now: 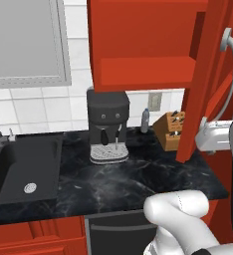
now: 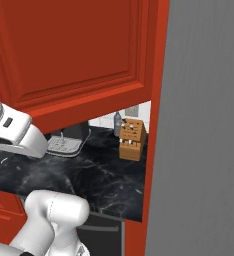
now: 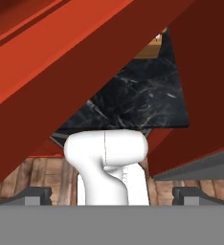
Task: Close all open cabinet doors.
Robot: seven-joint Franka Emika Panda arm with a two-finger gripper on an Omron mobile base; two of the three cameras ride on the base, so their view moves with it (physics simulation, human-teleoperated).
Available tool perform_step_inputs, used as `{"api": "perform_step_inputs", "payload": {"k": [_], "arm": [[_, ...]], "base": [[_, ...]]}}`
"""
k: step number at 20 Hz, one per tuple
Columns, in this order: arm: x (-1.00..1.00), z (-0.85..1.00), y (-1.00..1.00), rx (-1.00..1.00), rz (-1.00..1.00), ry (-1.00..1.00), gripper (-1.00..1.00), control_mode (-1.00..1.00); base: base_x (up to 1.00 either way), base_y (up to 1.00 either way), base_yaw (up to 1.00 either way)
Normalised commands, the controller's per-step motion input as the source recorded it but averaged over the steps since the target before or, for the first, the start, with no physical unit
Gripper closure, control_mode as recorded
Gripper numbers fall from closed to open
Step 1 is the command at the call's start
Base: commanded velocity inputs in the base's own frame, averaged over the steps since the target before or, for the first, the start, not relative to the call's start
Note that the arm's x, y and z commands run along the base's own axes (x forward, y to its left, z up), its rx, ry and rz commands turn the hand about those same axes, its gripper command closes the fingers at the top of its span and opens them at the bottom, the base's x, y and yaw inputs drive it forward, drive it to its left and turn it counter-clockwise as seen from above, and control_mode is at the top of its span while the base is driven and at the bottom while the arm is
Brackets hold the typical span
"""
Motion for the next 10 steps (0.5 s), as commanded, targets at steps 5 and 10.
{"api": "perform_step_inputs", "payload": {"k": [5,10], "arm": [[-0.28,0.00,-0.02,0.00,0.01,-0.29,-1.00,-1.00],[-0.21,0.05,-0.11,0.00,0.07,-0.43,-1.00,-1.00]], "base": [[0.00,0.00,0.00],[0.00,0.00,0.00]]}}
